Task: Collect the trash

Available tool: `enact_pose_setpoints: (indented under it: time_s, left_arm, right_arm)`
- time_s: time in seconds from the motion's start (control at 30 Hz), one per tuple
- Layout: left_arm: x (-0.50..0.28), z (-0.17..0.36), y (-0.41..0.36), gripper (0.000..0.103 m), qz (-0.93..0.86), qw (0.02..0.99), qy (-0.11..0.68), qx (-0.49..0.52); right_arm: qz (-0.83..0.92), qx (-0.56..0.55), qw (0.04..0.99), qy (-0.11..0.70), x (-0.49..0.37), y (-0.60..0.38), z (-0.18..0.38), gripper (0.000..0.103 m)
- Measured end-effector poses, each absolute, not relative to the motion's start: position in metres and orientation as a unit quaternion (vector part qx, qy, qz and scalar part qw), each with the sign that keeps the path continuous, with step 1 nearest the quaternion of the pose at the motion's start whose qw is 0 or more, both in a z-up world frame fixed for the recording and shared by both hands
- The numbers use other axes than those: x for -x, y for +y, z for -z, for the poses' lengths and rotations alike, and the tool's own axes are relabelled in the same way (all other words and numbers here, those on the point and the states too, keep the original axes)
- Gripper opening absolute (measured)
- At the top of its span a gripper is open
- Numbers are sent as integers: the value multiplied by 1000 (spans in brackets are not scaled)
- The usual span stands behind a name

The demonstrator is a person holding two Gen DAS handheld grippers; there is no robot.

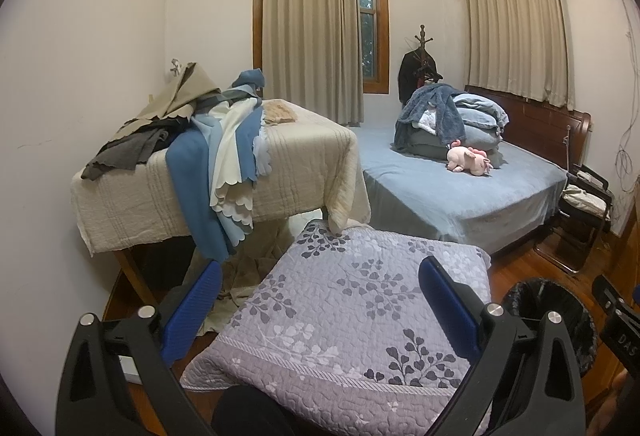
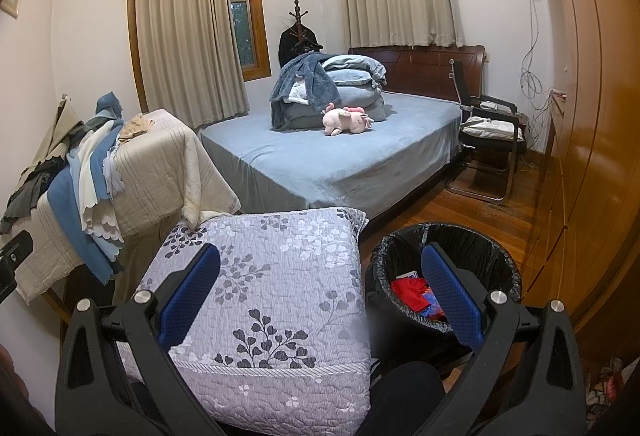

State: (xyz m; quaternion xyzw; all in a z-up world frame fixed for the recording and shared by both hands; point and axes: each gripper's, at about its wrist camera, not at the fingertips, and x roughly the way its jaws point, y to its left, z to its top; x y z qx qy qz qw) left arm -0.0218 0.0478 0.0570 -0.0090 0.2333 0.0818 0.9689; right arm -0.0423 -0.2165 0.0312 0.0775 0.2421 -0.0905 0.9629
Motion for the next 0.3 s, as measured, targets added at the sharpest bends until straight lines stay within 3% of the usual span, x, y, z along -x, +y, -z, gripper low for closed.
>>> enact_pose_setpoints:
  time_s: [0.3]
  left_arm:
    - [20,-56,47,97,-80,969,233,6]
  right_arm:
    - [95,-77,962,245,44,-217,-21,98]
